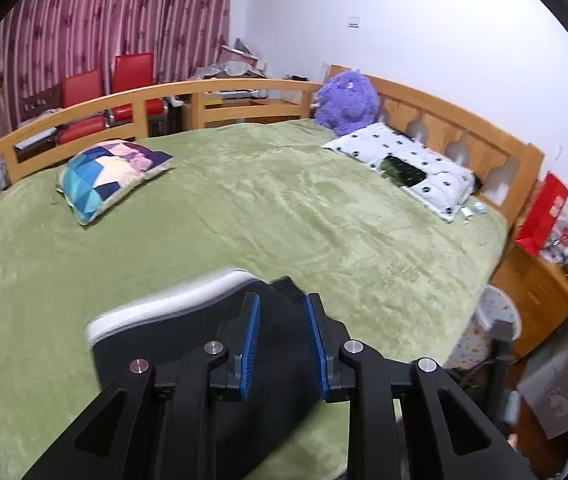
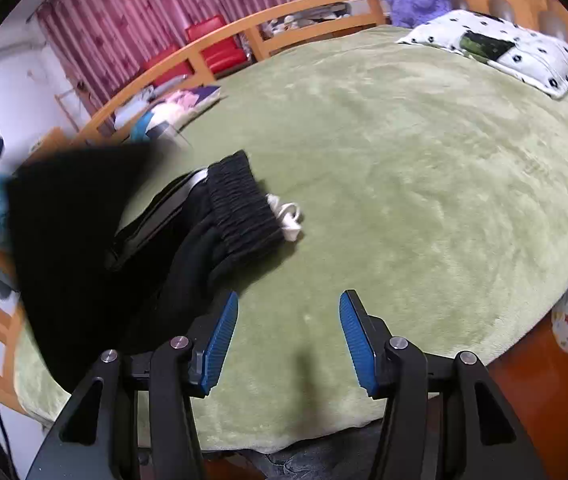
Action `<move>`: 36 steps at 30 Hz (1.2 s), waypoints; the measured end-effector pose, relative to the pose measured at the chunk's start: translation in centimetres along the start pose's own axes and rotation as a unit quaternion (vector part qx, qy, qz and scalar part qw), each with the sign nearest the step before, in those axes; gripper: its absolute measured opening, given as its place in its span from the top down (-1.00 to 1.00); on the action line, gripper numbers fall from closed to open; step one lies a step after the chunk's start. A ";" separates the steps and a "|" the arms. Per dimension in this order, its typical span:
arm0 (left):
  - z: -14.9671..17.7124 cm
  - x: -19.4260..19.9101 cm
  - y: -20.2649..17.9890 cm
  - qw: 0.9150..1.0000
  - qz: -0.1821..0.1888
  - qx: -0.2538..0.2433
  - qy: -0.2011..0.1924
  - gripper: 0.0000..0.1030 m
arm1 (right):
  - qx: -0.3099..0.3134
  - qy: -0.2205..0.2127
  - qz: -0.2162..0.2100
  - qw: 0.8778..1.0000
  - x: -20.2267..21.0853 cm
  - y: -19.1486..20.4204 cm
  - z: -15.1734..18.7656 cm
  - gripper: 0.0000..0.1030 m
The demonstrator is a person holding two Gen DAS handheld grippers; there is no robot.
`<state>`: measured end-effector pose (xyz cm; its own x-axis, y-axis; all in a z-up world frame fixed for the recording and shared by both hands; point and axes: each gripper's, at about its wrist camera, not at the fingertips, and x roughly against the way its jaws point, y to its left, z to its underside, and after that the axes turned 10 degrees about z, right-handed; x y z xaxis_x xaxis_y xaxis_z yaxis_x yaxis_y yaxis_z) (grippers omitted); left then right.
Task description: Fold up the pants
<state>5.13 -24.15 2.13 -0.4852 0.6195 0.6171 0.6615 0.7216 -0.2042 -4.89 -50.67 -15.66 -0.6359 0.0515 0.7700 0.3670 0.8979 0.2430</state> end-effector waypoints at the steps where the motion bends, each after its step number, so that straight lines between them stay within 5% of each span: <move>1: 0.5 -0.1 0.6 1.000 -0.015 0.000 0.003 0.51 | -0.005 -0.001 -0.008 1.000 0.1 -0.1 0.0 -0.04; 11: 6.9 0.2 8.2 0.991 -0.112 0.041 0.063 0.51 | 0.026 0.034 -0.068 0.997 -5.2 5.2 -0.2 -0.16; 13: 8.4 0.4 10.2 0.988 -0.119 0.067 0.073 0.51 | 0.039 0.067 -0.081 0.994 -6.9 6.7 -0.2 0.36; 16: 10.4 0.7 12.5 0.985 -0.122 0.098 0.078 0.51 | 0.118 0.039 -0.052 0.991 -6.0 9.3 -0.9 0.70; 20: 11.9 0.5 13.8 0.983 -0.112 0.117 0.082 0.51 | 0.082 -0.021 -0.104 0.991 -2.1 7.6 -3.6 0.71; 23: 12.3 0.0 13.8 0.986 -0.090 0.116 0.082 0.51 | 0.052 -0.024 -0.042 0.997 -3.4 5.7 -4.0 0.71; 25: 12.4 -0.6 13.6 0.987 -0.078 0.113 0.083 0.49 | 0.049 0.018 -0.012 0.999 -6.2 4.8 -3.2 0.65; 27: 12.8 -1.0 13.2 0.988 -0.061 0.113 0.084 0.21 | 0.041 0.046 -0.012 0.998 -7.8 3.9 -2.1 0.44; 28: 13.1 -1.3 12.9 0.989 -0.050 0.111 0.086 0.06 | 0.041 0.043 -0.003 0.998 -7.6 3.5 -1.6 0.37; 33: 16.3 -3.2 10.9 0.988 -0.024 0.097 0.117 0.06 | 0.050 -0.028 -0.002 0.998 -2.6 3.7 -0.8 0.33; 36: 18.7 -4.9 9.7 0.986 -0.053 0.083 0.132 -0.03 | 0.085 -0.021 -0.010 0.996 -2.9 4.6 0.5 0.33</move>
<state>3.21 -14.37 -17.05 -0.3658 0.4516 0.8138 0.5019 0.8321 -0.2361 -1.70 -46.50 -17.04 -0.6712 0.0490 0.7396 0.2360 0.9600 0.1506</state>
